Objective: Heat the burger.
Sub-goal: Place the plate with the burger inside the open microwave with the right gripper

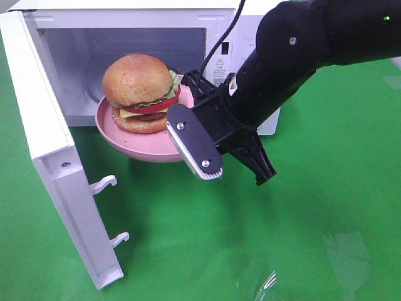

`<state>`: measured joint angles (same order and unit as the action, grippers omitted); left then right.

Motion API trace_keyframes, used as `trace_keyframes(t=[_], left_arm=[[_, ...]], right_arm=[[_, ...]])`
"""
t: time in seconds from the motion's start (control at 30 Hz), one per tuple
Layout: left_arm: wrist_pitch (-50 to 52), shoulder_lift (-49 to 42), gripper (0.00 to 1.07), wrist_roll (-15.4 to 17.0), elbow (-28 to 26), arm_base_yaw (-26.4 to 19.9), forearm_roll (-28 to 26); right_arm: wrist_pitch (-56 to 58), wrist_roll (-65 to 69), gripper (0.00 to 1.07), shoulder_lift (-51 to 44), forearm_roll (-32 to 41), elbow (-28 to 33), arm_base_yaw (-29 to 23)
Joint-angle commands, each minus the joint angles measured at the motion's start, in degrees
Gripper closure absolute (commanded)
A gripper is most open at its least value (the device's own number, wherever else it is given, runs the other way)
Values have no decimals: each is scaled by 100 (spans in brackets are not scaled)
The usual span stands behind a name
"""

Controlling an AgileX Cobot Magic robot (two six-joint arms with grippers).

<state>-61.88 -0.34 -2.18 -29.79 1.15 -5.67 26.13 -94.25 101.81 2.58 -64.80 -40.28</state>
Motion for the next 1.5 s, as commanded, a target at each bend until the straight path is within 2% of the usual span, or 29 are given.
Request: trace_keyframes(t=[0.03, 0.37, 0.6, 1.17, 1.37, 1.5], left_arm=[[63, -80, 10, 23, 23, 0, -11], [63, -80, 10, 23, 23, 0, -6], [63, -80, 10, 23, 23, 0, -6], [63, -80, 10, 23, 23, 0, -6], [63, -80, 10, 23, 23, 0, -6], [63, -80, 10, 23, 23, 0, -6]], right_arm=[[-304, 269, 107, 149, 80, -332, -6], [-304, 367, 107, 533, 80, -802, -6], [-269, 900, 107, 980, 34, -1404, -6], [-132, 1942, 107, 1845, -619, -2458, -6], [-92, 2836, 107, 2240, -1152, -3002, -6], [-17, 3008, 107, 2441, -1243, -3283, -6]])
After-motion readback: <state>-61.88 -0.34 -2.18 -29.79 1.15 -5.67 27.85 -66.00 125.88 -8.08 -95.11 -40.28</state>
